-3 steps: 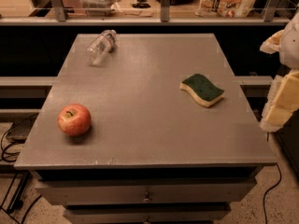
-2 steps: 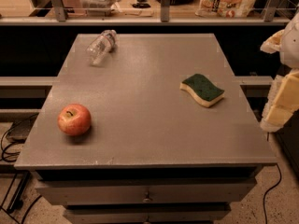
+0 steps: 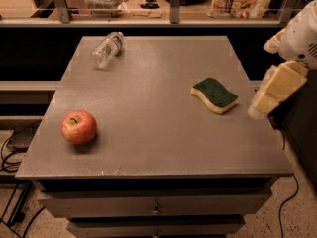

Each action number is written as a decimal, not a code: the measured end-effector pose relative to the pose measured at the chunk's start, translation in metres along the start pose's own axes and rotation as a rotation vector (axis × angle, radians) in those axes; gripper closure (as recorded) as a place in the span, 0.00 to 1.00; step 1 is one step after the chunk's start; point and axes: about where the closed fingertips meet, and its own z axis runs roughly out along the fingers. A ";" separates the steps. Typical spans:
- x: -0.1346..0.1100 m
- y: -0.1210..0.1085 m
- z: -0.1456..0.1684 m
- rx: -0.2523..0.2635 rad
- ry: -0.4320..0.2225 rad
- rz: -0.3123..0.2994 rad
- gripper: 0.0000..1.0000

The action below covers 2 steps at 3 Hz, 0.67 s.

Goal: Pick water bottle

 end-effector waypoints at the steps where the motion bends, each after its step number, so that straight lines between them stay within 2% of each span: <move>1: -0.043 -0.019 0.016 -0.014 -0.191 0.068 0.00; 2: -0.051 -0.020 0.017 -0.014 -0.219 0.071 0.00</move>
Offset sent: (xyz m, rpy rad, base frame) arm 0.0312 0.0314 0.0050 0.1765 -0.0364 -0.0182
